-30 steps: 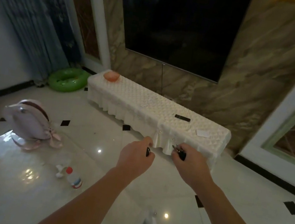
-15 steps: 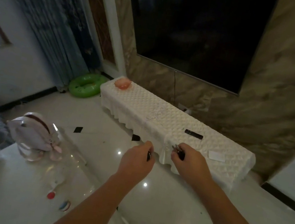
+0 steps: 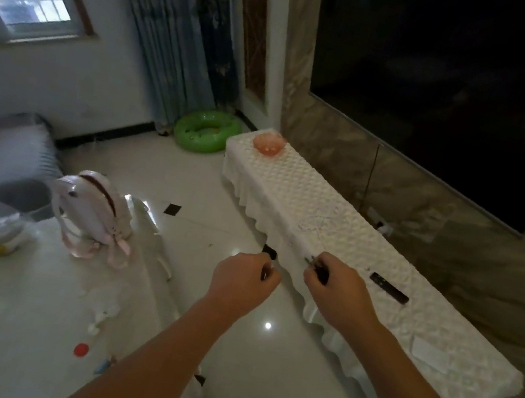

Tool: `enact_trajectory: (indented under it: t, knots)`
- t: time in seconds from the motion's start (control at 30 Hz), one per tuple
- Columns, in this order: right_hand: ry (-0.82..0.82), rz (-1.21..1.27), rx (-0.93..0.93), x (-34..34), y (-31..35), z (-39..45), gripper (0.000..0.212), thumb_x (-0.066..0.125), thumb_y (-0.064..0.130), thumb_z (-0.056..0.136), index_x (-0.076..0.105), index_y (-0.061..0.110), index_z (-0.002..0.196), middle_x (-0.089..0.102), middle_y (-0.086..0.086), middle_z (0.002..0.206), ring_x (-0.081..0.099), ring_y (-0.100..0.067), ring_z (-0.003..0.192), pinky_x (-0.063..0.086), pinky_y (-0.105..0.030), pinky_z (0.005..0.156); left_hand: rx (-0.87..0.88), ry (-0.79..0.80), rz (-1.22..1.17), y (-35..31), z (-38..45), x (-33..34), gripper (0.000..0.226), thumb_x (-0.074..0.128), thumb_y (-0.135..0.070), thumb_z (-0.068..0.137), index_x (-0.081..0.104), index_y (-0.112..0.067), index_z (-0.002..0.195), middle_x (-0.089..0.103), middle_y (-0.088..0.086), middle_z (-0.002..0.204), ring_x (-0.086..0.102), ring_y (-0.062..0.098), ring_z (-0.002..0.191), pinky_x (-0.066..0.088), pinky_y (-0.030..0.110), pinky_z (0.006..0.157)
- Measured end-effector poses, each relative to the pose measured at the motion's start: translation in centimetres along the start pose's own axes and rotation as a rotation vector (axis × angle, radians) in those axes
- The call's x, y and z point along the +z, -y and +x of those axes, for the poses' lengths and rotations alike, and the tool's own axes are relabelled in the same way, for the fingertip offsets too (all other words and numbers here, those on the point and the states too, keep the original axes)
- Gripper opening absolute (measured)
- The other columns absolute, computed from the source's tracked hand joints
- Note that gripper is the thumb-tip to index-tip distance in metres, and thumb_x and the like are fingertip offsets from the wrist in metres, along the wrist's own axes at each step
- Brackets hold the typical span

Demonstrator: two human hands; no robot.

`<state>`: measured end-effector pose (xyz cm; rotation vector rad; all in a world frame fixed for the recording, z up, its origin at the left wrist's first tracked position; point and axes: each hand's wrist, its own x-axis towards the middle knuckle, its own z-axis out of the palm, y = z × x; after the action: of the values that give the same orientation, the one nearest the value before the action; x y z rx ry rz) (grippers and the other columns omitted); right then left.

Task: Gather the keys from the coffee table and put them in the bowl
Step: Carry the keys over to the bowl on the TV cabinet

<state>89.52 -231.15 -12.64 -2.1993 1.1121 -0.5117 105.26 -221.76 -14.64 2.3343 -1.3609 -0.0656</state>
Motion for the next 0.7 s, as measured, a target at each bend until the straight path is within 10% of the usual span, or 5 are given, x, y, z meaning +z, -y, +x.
enact_trajectory:
  t: [0.7]
  knots:
    - [0.128, 0.004, -0.149, 8.2, 5.7, 26.8, 0.028, 0.06, 0.042, 0.089, 0.059, 0.02, 0.071, 0.059, 0.006, 0.059, 0.057, -0.01, 0.055, 0.047, -0.025, 0.055, -0.173, -0.147, -0.039, 12.0, 20.9, 0.0, 0.024, 0.04, -0.045, 0.084, 0.048, -0.03, 0.066, 0.045, -0.009, 0.046, 0.041, 0.005, 0.04, 0.021, 0.013, 0.042]
